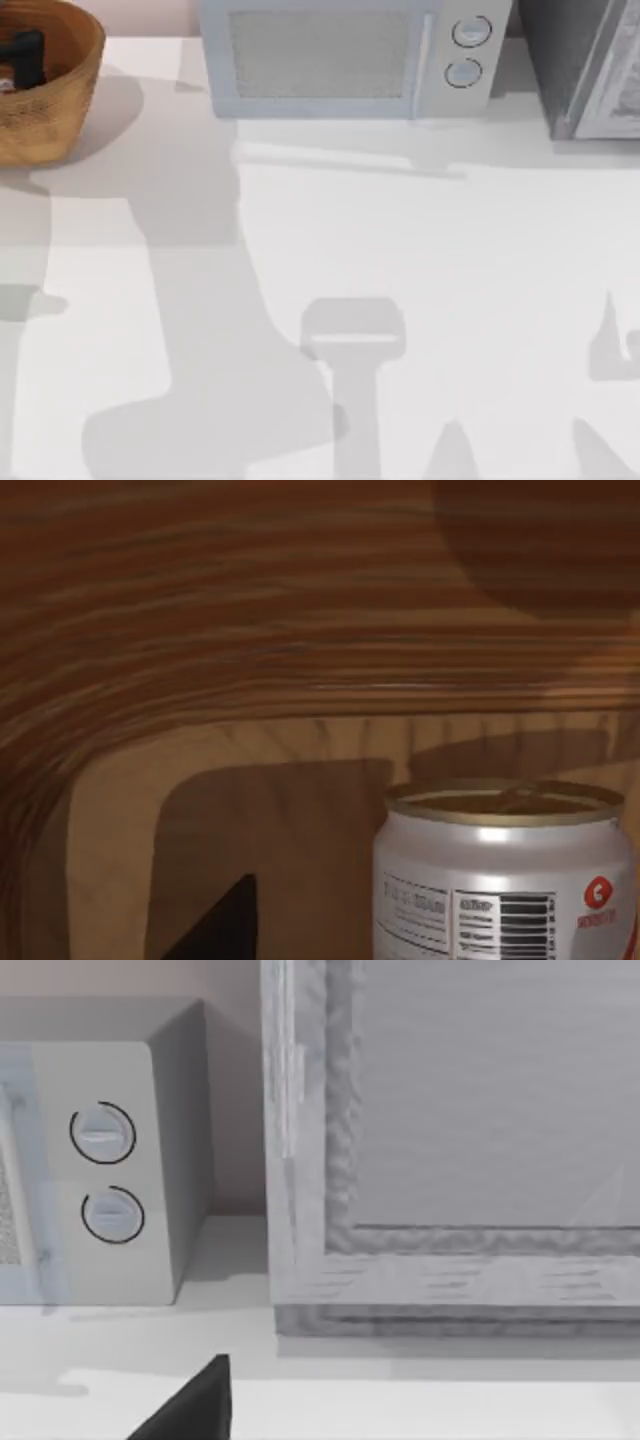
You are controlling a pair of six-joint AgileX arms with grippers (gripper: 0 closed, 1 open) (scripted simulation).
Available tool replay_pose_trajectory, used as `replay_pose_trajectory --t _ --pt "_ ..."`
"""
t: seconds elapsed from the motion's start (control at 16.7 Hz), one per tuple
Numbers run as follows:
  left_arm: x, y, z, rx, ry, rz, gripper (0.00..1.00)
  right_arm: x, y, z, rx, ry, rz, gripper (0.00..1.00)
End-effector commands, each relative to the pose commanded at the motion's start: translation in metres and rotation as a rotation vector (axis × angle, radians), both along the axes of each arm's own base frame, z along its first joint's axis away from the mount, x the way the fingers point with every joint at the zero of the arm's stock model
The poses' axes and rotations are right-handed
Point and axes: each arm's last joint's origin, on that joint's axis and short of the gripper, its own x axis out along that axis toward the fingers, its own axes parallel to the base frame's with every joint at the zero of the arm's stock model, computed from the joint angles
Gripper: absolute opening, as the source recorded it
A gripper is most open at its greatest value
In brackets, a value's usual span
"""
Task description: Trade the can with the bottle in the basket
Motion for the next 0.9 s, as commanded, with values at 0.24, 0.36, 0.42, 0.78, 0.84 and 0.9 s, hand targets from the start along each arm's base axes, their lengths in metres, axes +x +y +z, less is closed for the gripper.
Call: replay_pose_trajectory --t 0.24,0.36,0.42,0.78,0.84,0.9 --pt "0.0006 -0.0006 -0.003 0.0 0.0 0.0 1.0 0.0 0.0 0.0 0.0 0.0 0.0 1.0" --pt "0.0006 -0.0006 -0.003 0.0 0.0 0.0 0.92 0.0 0.0 0.0 0.0 0.0 0.0 1.0" --pt "0.0006 -0.0006 -0.003 0.0 0.0 0.0 0.85 0.0 0.0 0.0 0.0 0.0 0.0 1.0" --pt "0.0006 -0.0006 -0.003 0.0 0.0 0.0 0.4 0.0 0.0 0.0 0.0 0.0 0.0 1.0" --pt "0.0006 -0.0006 -0.003 0.0 0.0 0.0 0.32 0.0 0.0 0.0 0.0 0.0 0.0 1.0" --pt "0.0006 -0.0006 -0.003 0.0 0.0 0.0 0.25 0.0 0.0 0.0 0.0 0.0 0.0 1.0"
